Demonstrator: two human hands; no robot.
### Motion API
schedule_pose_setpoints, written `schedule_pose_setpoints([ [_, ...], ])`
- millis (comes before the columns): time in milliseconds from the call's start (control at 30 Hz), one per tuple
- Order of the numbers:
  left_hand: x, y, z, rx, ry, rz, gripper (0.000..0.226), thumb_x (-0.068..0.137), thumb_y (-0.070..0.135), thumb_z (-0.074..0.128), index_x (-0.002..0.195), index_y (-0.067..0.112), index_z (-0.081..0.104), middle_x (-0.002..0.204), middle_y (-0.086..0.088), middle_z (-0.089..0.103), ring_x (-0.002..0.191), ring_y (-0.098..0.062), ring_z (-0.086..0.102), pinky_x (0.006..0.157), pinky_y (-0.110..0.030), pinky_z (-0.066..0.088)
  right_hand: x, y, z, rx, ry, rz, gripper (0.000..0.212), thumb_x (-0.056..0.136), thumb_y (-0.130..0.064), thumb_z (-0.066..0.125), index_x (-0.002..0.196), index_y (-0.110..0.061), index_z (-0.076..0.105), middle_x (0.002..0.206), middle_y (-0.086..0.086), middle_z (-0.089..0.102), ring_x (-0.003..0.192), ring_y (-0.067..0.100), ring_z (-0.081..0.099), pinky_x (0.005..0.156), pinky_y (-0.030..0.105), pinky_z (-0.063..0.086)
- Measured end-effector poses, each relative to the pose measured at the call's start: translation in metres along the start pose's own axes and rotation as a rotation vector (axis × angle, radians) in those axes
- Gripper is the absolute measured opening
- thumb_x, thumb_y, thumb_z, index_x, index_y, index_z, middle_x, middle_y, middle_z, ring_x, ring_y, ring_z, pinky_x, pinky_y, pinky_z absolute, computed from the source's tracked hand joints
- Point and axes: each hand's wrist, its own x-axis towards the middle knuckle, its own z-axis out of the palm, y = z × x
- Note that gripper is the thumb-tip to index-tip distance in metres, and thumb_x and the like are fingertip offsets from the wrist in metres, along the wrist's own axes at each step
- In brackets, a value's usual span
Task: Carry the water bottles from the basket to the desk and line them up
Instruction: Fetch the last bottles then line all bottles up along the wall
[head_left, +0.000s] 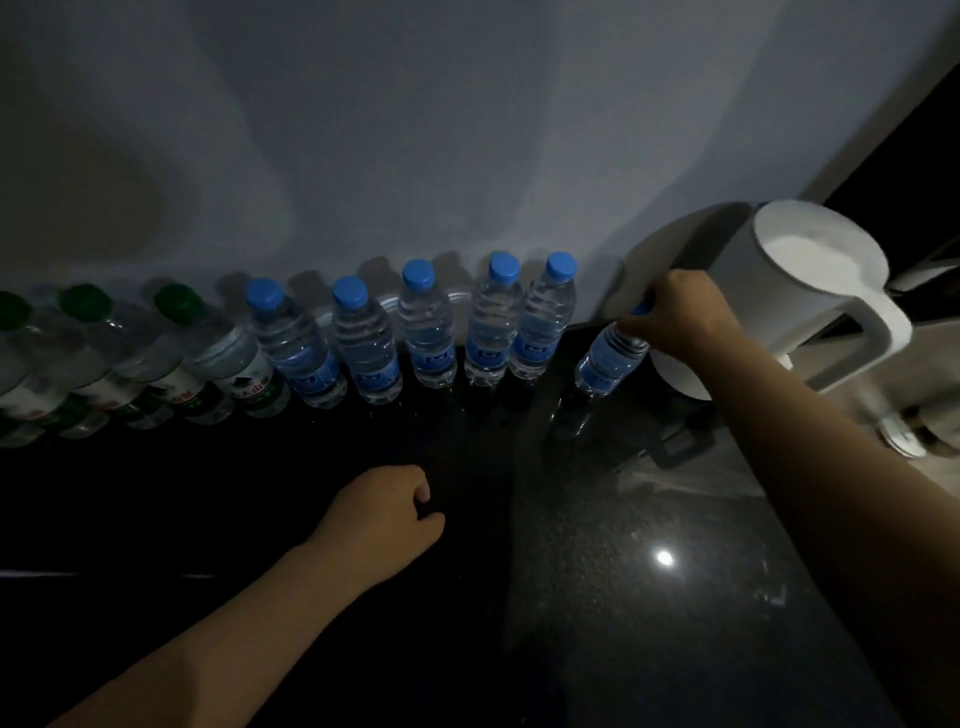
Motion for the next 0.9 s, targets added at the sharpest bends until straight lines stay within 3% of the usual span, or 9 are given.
schedule_pose_setpoints([
  [133, 0.008, -0.003, -0.003, -0.035, 0.028, -0.017, 0.022, 0.084, 0.037, 0.066, 0.099, 0.022, 0.061, 0.089, 0.005, 0.061, 0.08, -0.008, 0.06, 0.075, -0.026, 0.053, 0.018, -0.006, 0.01, 0.007, 0.007, -0.031, 0.027, 0.076, -0.02, 0.076, 0.091, 0.0, 0.067, 0.086, 0.015, 0.064, 0.073, 0.023, 0.053, 0.065, 0.031, 0.041],
  [367, 0.018, -0.009, -0.007, -0.079, -0.014, -0.054, 0.021, 0.084, 0.037, 0.066, 0.099, 0.023, 0.06, 0.087, 0.006, 0.06, 0.077, -0.007, 0.058, 0.073, -0.023, 0.05, 0.039, -0.014, 0.022, 0.005, 0.013, -0.088, 0.03, 0.077, -0.023, 0.076, 0.099, -0.006, 0.065, 0.095, 0.015, 0.065, 0.084, 0.028, 0.059, 0.069, 0.033, 0.045],
  [533, 0.022, -0.012, -0.013, -0.079, 0.0, -0.067, 0.021, 0.085, 0.036, 0.066, 0.098, 0.021, 0.061, 0.091, 0.0, 0.064, 0.082, -0.013, 0.062, 0.08, -0.032, 0.055, 0.048, -0.021, 0.031, 0.035, 0.01, -0.101, 0.029, 0.078, -0.022, 0.074, 0.101, -0.009, 0.062, 0.092, 0.009, 0.061, 0.082, 0.024, 0.057, 0.069, 0.033, 0.045],
  [733, 0.023, -0.019, -0.015, -0.127, -0.007, -0.07, 0.019, 0.084, 0.034, 0.066, 0.095, 0.019, 0.061, 0.091, -0.004, 0.065, 0.082, -0.017, 0.063, 0.076, -0.031, 0.054, 0.053, -0.023, 0.031, 0.029, -0.006, -0.069, 0.029, 0.083, -0.018, 0.07, 0.107, -0.008, 0.059, 0.101, 0.014, 0.062, 0.083, 0.021, 0.054, 0.072, 0.033, 0.044],
  [900, 0.017, -0.021, -0.016, -0.165, 0.022, -0.071, 0.016, 0.083, 0.034, 0.068, 0.093, 0.023, 0.061, 0.087, 0.0, 0.065, 0.078, -0.012, 0.063, 0.071, -0.026, 0.053, 0.036, -0.023, 0.028, 0.051, -0.003, -0.051, 0.045, 0.085, -0.023, 0.069, 0.121, -0.002, 0.053, 0.113, 0.021, 0.061, 0.099, 0.033, 0.059, 0.083, 0.041, 0.05],
])
